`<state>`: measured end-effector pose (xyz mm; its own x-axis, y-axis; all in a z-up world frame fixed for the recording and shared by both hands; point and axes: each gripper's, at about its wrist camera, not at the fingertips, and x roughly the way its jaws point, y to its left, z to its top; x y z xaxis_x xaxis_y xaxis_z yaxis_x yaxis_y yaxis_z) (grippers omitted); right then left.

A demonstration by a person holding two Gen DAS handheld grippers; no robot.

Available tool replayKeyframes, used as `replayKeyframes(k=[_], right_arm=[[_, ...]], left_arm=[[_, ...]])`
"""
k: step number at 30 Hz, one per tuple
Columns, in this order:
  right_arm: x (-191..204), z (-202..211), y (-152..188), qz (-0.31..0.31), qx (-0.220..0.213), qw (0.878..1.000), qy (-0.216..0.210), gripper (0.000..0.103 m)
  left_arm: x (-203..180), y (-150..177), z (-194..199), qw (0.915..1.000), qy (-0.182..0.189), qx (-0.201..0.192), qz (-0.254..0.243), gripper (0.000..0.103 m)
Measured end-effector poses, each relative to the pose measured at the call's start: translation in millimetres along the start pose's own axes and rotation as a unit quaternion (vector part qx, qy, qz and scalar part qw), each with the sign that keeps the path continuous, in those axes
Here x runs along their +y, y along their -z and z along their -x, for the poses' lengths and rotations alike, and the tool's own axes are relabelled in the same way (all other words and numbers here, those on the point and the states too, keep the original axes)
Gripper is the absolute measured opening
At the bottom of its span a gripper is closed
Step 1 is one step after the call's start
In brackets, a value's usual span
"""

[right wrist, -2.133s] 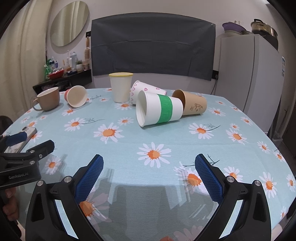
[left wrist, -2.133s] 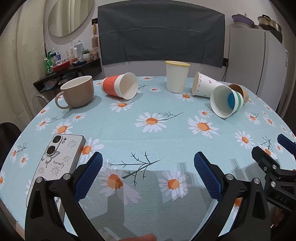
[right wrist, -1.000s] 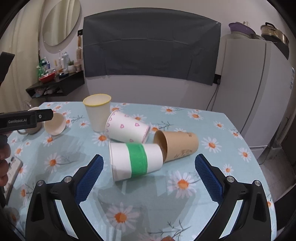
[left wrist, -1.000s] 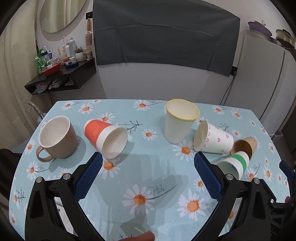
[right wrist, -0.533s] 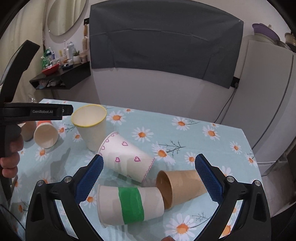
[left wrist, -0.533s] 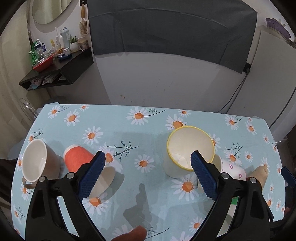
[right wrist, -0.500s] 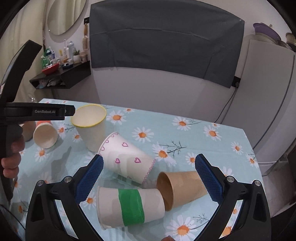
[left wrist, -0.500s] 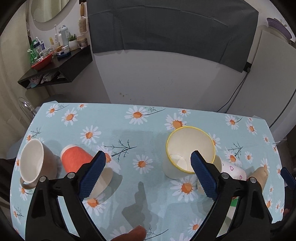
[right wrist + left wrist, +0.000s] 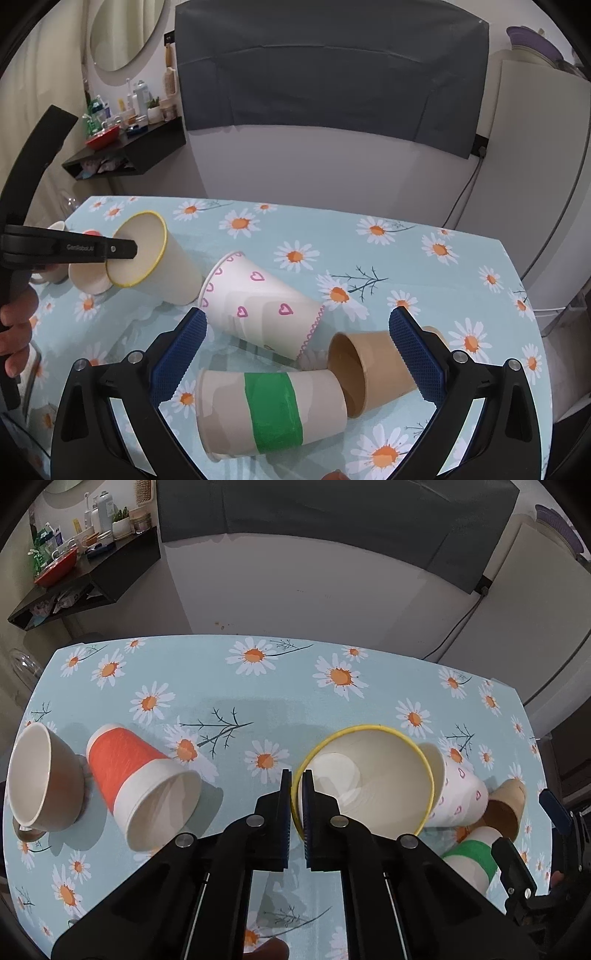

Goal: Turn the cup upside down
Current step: 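Move the left gripper down to the white yellow-rimmed cup and close on its rim, then lift the yellow-rimmed cup with the left gripper and set it down on its side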

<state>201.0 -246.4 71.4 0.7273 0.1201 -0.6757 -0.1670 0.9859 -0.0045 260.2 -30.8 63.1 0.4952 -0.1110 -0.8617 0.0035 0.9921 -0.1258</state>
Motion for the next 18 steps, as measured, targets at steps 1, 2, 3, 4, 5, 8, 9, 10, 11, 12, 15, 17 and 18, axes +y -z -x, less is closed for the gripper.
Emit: replayKeyframes(k=[1, 2, 3, 4, 5, 8, 9, 10, 11, 12, 15, 17, 18], right_arm=[[1, 3, 1, 0.0, -0.001, 1.0, 0.0, 0.095], [3, 6, 2, 0.0, -0.002, 1.0, 0.0, 0.095], [5, 10, 4, 0.002, -0.005, 1.0, 0.001, 0.095], [7, 14, 5, 0.004, -0.007, 1.0, 0.002, 0.095], [10, 19, 7, 0.005, -0.009, 1.0, 0.002, 0.095], [16, 33, 17, 0.009, -0.014, 1.0, 0.005, 0.095], [18, 38, 21, 0.009, -0.015, 1.0, 0.005, 0.095], [20, 43, 26, 0.008, -0.015, 1.0, 0.004, 0.095], [22, 48, 31, 0.008, -0.015, 1.0, 0.004, 0.095], [24, 52, 36, 0.008, -0.015, 1.0, 0.004, 0.095], [32, 66, 54, 0.009, -0.014, 1.0, 0.007, 0.095], [38, 74, 65, 0.008, -0.013, 1.0, 0.007, 0.095], [41, 78, 72, 0.008, -0.011, 1.0, 0.007, 0.095]], left_arm=[[1, 3, 6, 1.0, -0.004, -0.005, -0.003, 0.005], [1, 7, 12, 0.9999, -0.01, -0.011, -0.006, 0.005], [3, 11, 18, 0.9998, -0.012, -0.016, -0.009, 0.005], [4, 17, 24, 0.9997, -0.012, -0.019, -0.013, 0.005], [5, 22, 29, 0.9996, -0.009, -0.022, -0.015, 0.005], [8, 40, 47, 0.9993, -0.006, -0.031, -0.021, 0.005], [9, 48, 52, 0.9991, -0.006, -0.034, -0.025, 0.005], [10, 55, 58, 0.9989, -0.004, -0.038, -0.029, 0.005], [10, 63, 63, 0.9986, -0.003, -0.041, -0.032, 0.005], [11, 72, 68, 0.9984, -0.003, -0.044, -0.036, 0.005], [13, 102, 83, 0.997, -0.014, -0.057, -0.052, 0.005], [17, 125, 93, 0.9953, -0.024, -0.074, -0.058, 0.005], [18, 136, 98, 0.9946, -0.028, -0.08, -0.059, 0.005]])
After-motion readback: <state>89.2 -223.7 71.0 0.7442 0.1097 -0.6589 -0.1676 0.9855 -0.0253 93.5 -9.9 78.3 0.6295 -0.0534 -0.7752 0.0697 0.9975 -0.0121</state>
